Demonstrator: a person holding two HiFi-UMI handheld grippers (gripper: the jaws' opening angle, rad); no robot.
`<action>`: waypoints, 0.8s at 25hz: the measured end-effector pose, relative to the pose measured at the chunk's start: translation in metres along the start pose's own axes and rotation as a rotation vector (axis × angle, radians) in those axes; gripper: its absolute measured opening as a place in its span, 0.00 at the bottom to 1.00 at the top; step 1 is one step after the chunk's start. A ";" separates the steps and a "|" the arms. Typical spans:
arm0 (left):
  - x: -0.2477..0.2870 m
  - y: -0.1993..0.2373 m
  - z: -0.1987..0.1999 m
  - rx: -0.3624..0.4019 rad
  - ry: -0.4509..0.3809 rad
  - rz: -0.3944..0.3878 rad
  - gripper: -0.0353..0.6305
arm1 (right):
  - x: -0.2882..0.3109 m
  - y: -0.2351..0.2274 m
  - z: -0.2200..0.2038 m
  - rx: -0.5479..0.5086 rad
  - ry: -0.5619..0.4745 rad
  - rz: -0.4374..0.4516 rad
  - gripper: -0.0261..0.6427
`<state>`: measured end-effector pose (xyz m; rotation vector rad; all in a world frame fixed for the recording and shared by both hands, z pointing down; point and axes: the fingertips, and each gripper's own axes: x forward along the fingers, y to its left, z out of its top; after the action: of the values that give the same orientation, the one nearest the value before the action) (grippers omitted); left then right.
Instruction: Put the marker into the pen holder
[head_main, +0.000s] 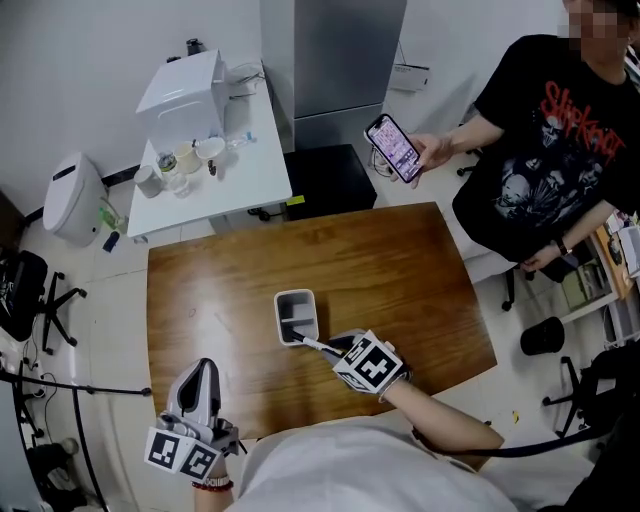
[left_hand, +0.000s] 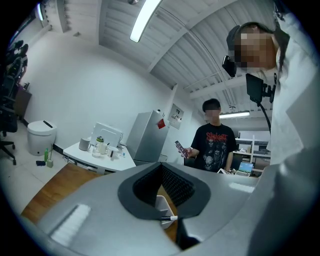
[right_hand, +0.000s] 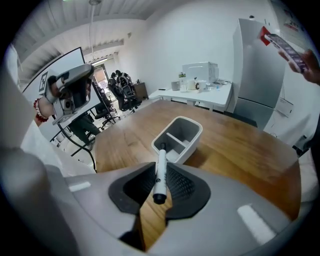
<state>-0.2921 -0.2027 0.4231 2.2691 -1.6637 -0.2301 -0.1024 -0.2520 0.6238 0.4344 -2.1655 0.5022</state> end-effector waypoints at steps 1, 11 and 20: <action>-0.001 0.001 0.000 -0.001 -0.002 0.003 0.02 | 0.000 -0.001 0.000 0.002 -0.002 -0.002 0.13; -0.003 0.010 -0.001 -0.017 -0.008 0.014 0.02 | 0.029 -0.021 0.021 0.000 -0.083 -0.061 0.12; -0.004 0.022 0.005 -0.017 -0.014 0.013 0.02 | 0.030 -0.037 0.030 0.032 -0.166 -0.146 0.14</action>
<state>-0.3147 -0.2055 0.4262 2.2481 -1.6763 -0.2564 -0.1219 -0.3028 0.6385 0.6675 -2.2651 0.4324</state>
